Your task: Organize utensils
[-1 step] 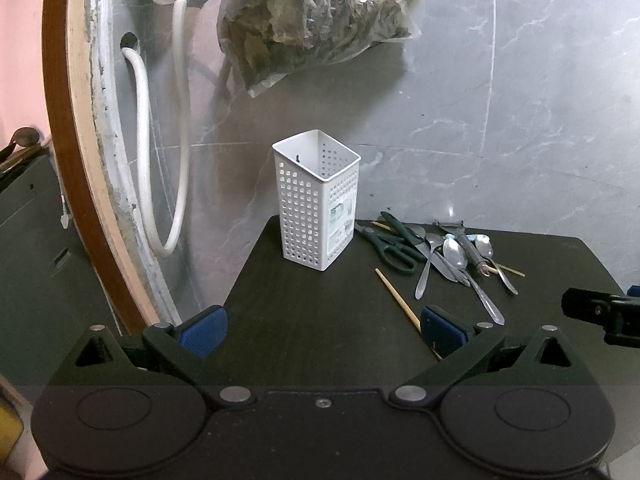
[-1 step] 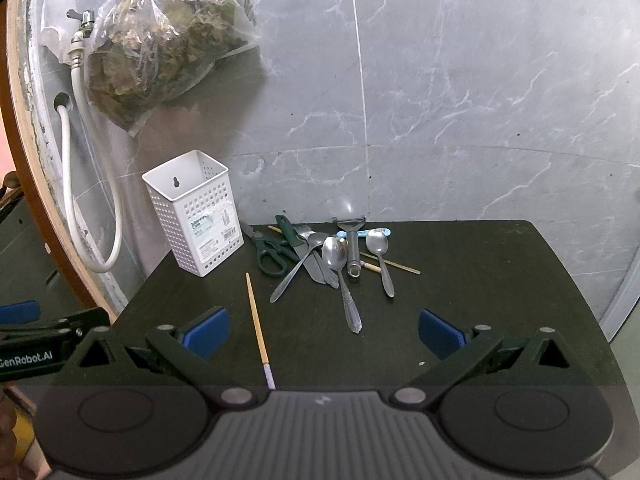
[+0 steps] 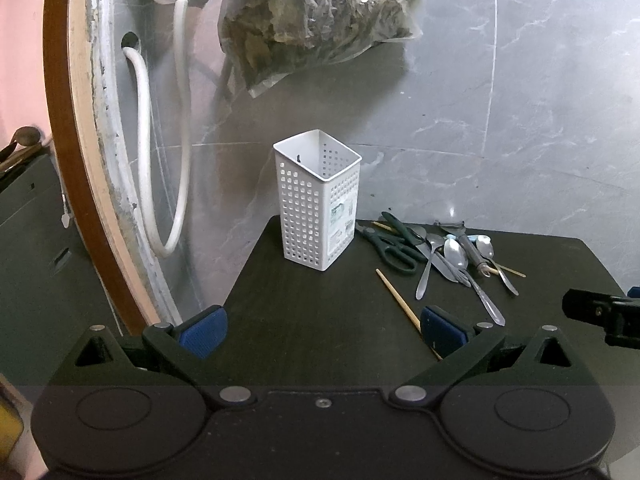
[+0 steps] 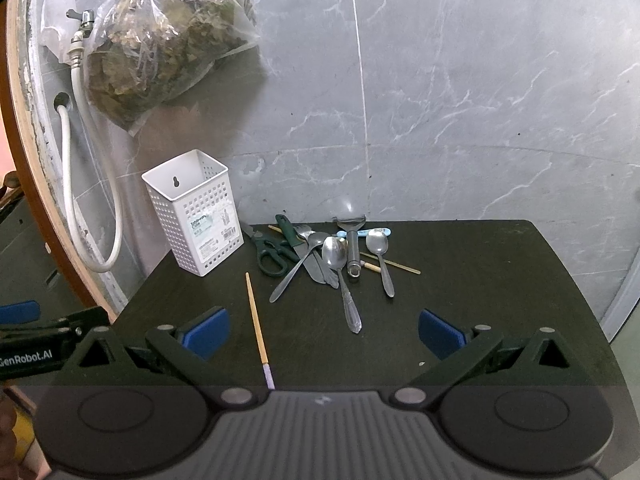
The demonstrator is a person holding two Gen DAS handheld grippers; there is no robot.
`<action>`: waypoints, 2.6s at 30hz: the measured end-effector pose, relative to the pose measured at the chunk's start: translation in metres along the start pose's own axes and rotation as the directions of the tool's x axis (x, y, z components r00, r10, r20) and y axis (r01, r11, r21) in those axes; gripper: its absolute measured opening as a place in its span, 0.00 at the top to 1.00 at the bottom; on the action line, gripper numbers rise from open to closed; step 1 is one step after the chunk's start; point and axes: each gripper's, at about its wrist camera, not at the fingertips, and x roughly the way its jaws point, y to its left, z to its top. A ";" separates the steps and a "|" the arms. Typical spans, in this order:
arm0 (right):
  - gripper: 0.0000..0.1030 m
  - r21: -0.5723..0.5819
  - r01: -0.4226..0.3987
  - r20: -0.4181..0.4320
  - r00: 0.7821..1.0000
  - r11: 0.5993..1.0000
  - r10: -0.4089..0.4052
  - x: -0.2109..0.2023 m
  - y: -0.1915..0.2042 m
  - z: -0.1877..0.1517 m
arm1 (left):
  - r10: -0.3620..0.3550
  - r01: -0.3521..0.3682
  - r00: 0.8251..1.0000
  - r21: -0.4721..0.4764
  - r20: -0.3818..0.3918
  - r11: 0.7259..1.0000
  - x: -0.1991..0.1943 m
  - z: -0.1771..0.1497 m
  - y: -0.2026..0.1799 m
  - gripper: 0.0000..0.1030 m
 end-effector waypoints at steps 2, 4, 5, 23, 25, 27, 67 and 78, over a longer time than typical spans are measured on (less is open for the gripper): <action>0.00 -0.002 -0.006 -0.004 1.000 1.000 0.006 0.002 -0.002 0.001 | 0.008 -0.008 1.000 -0.001 -0.004 1.000 0.001 0.000 -0.002 0.01; 0.00 -0.004 -0.012 -0.007 1.000 1.000 0.012 0.006 -0.004 0.002 | 0.018 -0.018 1.000 -0.005 -0.006 1.000 0.003 0.001 -0.003 0.01; 0.00 -0.006 -0.015 -0.010 1.000 1.000 0.015 0.008 -0.006 0.003 | 0.022 -0.022 1.000 -0.008 -0.007 1.000 0.004 0.001 -0.004 0.01; 0.00 0.028 0.073 -0.098 0.993 0.997 -0.070 0.063 0.016 0.008 | -0.076 0.052 0.991 0.206 0.111 0.977 0.114 0.036 0.025 0.01; 0.00 0.032 0.109 -0.103 0.989 0.994 -0.105 0.070 0.023 0.008 | -0.114 0.081 0.986 0.246 0.125 0.966 0.140 0.045 0.030 0.01; 0.00 0.058 0.145 -0.105 0.985 0.988 -0.138 0.074 0.027 0.006 | -0.117 0.082 0.985 0.255 0.126 0.964 0.166 0.054 0.035 0.01; 0.22 -0.077 -0.212 -0.208 0.959 0.974 0.192 0.297 -0.056 0.110 | -0.271 0.217 0.946 0.272 0.180 0.937 0.191 0.040 0.037 0.23; 0.48 -0.143 -0.139 -0.370 0.926 0.980 0.077 0.356 -0.047 0.121 | -0.251 0.200 0.951 0.262 0.178 0.944 0.177 0.033 0.028 0.24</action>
